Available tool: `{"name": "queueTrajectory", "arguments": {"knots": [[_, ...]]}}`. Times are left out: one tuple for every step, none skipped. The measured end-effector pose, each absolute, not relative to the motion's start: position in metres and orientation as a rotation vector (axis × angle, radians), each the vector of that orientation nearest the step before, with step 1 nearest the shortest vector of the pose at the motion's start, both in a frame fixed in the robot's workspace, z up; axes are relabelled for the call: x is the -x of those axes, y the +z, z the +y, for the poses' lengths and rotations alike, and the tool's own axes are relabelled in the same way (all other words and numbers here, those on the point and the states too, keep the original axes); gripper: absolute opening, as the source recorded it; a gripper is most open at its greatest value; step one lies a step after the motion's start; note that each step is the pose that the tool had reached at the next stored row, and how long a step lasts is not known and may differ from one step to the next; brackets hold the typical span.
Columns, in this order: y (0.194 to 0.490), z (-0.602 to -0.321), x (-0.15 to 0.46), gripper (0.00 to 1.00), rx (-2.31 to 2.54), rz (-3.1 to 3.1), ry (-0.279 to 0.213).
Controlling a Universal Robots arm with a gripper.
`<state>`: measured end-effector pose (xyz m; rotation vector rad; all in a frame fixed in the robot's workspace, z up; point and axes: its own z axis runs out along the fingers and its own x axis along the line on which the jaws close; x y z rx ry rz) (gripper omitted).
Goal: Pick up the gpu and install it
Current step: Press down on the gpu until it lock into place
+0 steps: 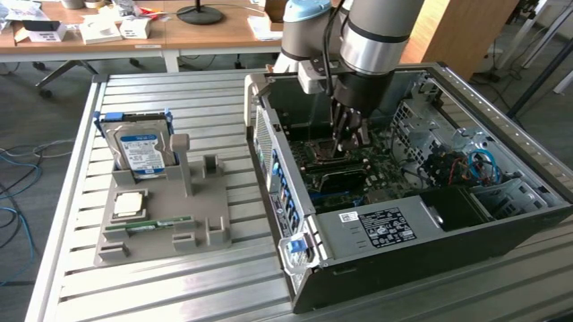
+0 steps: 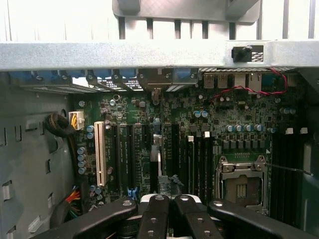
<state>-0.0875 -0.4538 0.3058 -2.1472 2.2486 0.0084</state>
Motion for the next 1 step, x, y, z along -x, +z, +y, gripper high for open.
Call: {"name": "queueTrajectory", "arguments": {"knots": [[0.3058, -0.4538, 0.0875, 0.11, 2.147, 2.249, 0.008]]}}
